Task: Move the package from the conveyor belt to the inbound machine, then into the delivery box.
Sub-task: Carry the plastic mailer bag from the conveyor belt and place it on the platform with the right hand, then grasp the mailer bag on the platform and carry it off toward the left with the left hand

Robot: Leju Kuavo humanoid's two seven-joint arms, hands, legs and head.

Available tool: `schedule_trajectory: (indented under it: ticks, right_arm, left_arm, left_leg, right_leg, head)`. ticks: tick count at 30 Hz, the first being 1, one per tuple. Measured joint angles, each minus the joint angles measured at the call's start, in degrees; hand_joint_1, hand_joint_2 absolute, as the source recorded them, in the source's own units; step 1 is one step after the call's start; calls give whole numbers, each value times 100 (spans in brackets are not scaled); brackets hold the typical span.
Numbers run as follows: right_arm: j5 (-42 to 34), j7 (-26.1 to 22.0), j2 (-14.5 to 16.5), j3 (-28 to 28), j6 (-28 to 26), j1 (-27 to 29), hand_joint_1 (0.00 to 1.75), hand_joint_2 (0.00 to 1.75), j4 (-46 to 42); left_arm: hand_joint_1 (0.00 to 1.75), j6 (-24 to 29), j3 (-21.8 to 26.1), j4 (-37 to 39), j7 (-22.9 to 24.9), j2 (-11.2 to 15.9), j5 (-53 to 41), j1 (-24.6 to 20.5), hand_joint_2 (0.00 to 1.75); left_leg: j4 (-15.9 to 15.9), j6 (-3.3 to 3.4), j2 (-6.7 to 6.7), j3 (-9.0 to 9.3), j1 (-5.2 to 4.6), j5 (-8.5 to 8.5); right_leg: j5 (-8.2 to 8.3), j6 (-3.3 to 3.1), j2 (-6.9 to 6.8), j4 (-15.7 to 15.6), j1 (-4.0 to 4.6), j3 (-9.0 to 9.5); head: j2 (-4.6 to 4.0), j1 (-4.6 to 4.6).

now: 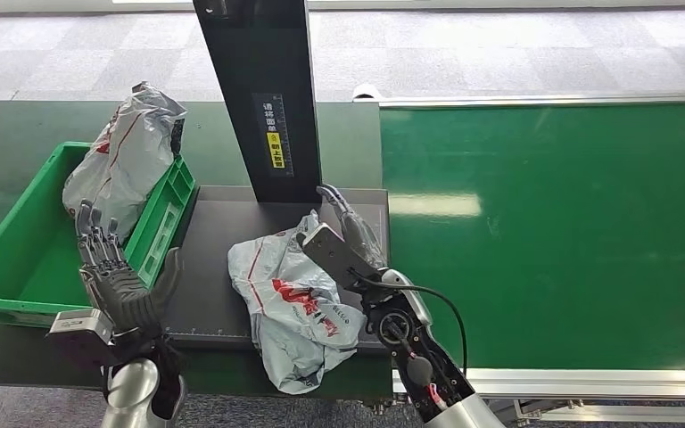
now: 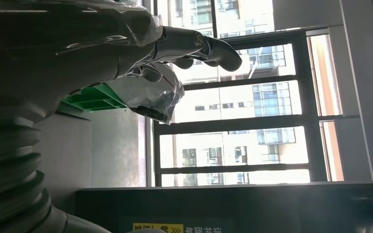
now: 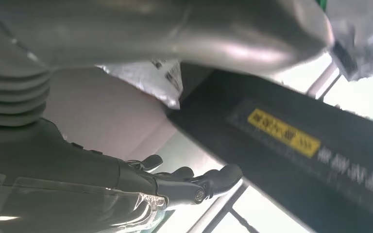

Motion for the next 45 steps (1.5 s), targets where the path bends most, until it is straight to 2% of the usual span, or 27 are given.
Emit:
schedule_trajectory:
  ticks: [4,8,10,13,18,23,24,27,28,36,45]
  right_arm:
    - [-71,-111,3,-202,-354,74,0,0,-187]
    - [-734,-822,-10,-451,-388,338,0,0,-714]
    - [-1166,-1122,-68,-567,-245,587,0,0,-1271]
    - [-1654,-1297,-240,-767,92,1029,0,0,-2426]
    - [-2053,-1583,-449,-1196,384,1561,0,0,-3827]
    - [-2240,-1921,-501,-1568,341,1817,0,0,-4563]
    - [-2250,-1944,-501,-1624,333,1856,0,0,-4672]
    - [-2221,-2006,-488,-1716,327,1947,0,0,-4892]
    - [-2203,-2025,-480,-1725,327,1973,0,0,-4932]
    - [-2151,-2046,-439,-1750,327,2012,0,0,-5039]
    - [-2149,-2044,-431,-1774,276,2032,0,0,-5083]
  left_arm:
    - [0,-119,21,9,15,-15,-83,-7,175]
    - [0,-551,-28,130,307,-7,-467,-55,175]
    - [0,-1057,-160,301,597,31,-976,-109,175]
    - [0,-1709,-451,665,899,104,-1807,-186,175]
    - [0,-2327,-847,1227,1272,207,-2723,-306,175]
    - [0,-2719,-1226,1765,1692,275,-3591,-439,175]
    - [19,-2751,-1293,1900,1758,280,-3739,-484,175]
    - [150,-2781,-1457,2282,1897,280,-4088,-640,175]
    - [175,-2774,-1492,2383,1922,278,-4149,-693,175]
    - [175,-2762,-1535,2783,1992,269,-4250,-994,175]
    - [175,-2648,-1512,2873,1932,260,-4248,-1067,175]
  left_leg:
    - [0,0,1,0,0,0]
    - [2,0,0,0,0,0]
    - [3,0,-7,-3,-1,0]
    - [3,2,-8,-7,-5,-2]
    - [2,2,-2,-6,-12,-4]
    - [1,3,0,-3,-12,-4]
    - [1,3,-2,-2,-12,-4]
    - [0,3,-7,6,-12,-4]
    - [0,2,-7,10,-12,-4]
    - [-4,3,-14,63,-14,-5]
    - [-3,5,-15,94,-15,-5]
  right_leg:
    - [0,0,1,-1,0,-3]
    - [0,0,0,-2,-2,-8]
    - [-1,1,-6,-3,-5,-9]
    - [-1,1,-5,-4,-9,-11]
    - [0,1,5,-4,-15,-13]
    - [0,1,6,-4,-14,-10]
    - [0,1,5,-4,-14,-8]
    - [0,1,3,-4,-14,4]
    - [-1,2,2,-4,-14,8]
    - [-7,3,-12,-6,-15,68]
    - [-7,3,-16,-6,-15,100]
  head:
    - [0,0]
    - [0,-1]
    - [0,-1]
    - [0,-1]
    - [0,-1]
    - [0,-1]
    - [0,-1]
    - [0,-1]
    - [0,-1]
    - [0,-1]
    - [0,0]
